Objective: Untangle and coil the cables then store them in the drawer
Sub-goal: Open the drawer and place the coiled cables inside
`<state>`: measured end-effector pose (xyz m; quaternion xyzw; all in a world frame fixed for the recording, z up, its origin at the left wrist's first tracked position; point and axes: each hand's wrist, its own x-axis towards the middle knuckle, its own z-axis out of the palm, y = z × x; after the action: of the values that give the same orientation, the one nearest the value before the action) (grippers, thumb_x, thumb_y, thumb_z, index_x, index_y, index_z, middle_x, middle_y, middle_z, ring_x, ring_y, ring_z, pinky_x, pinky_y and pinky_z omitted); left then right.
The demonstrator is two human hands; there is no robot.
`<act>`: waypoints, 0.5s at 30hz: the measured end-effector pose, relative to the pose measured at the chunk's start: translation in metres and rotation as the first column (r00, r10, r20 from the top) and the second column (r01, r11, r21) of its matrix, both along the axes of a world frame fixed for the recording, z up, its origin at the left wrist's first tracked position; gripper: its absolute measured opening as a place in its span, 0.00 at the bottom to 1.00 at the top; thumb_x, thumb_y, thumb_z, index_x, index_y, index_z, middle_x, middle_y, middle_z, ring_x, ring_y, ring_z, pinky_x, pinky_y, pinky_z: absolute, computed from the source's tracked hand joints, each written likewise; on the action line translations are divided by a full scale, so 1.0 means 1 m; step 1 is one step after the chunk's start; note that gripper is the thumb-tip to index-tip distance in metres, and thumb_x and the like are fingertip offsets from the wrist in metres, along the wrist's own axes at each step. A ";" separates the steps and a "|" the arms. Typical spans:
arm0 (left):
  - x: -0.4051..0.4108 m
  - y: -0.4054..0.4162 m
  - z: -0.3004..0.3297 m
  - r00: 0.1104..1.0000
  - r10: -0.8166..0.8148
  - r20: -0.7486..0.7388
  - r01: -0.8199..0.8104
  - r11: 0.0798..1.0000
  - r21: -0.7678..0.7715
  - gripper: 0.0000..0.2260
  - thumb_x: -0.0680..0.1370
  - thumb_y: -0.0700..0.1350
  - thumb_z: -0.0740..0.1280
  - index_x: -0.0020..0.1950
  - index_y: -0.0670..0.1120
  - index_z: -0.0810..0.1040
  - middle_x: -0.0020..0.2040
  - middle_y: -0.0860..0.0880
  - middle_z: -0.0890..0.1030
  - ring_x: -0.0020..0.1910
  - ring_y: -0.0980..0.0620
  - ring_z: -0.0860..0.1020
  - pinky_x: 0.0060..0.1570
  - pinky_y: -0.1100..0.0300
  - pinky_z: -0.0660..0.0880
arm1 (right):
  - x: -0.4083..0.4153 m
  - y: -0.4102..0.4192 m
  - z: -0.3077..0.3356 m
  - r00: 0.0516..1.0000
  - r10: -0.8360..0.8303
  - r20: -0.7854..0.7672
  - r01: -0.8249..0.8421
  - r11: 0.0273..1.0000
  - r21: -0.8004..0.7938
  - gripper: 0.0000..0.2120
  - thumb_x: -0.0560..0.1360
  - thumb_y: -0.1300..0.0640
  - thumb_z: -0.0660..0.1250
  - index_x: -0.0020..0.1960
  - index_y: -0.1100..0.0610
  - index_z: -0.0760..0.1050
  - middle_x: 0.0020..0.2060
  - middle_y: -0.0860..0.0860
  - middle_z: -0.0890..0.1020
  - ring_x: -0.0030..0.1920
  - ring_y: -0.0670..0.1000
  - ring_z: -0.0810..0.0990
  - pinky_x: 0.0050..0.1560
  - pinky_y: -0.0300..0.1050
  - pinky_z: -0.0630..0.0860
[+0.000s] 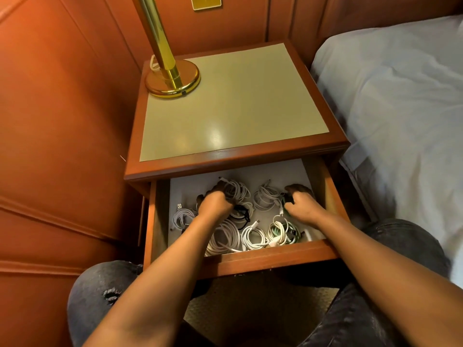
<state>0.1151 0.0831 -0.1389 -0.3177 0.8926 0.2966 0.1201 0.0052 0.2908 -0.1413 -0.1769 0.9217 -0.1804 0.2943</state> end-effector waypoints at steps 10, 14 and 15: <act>0.002 0.005 0.012 0.998 -0.001 0.058 0.003 0.999 -0.044 0.10 0.76 0.48 0.67 0.43 0.41 0.76 0.44 0.42 0.80 0.43 0.43 0.78 0.45 0.52 0.77 | 0.006 0.003 0.010 1.000 -0.029 -0.007 0.029 0.999 -0.034 0.23 0.77 0.54 0.62 0.69 0.64 0.67 0.63 0.63 0.73 0.64 0.61 0.71 0.63 0.52 0.70; 0.011 0.006 0.020 1.000 -0.004 0.019 0.006 0.996 -0.089 0.09 0.77 0.47 0.64 0.45 0.41 0.74 0.48 0.41 0.79 0.46 0.43 0.76 0.46 0.52 0.73 | 0.015 0.004 0.019 0.999 -0.043 -0.024 0.040 0.993 -0.107 0.28 0.79 0.55 0.61 0.76 0.60 0.59 0.73 0.61 0.63 0.74 0.60 0.61 0.72 0.53 0.62; 0.013 0.006 0.022 1.000 -0.006 0.003 0.006 0.994 -0.108 0.10 0.78 0.48 0.64 0.51 0.41 0.74 0.52 0.41 0.79 0.50 0.42 0.77 0.50 0.51 0.73 | 0.017 0.004 0.021 0.998 -0.049 -0.042 0.043 0.990 -0.134 0.28 0.79 0.55 0.61 0.76 0.60 0.60 0.73 0.60 0.63 0.74 0.59 0.61 0.72 0.52 0.62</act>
<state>0.1284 0.0888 -0.1164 -0.3214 0.9081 0.2470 0.1049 0.0226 0.2948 -0.1199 -0.1787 0.9180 -0.2442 0.2565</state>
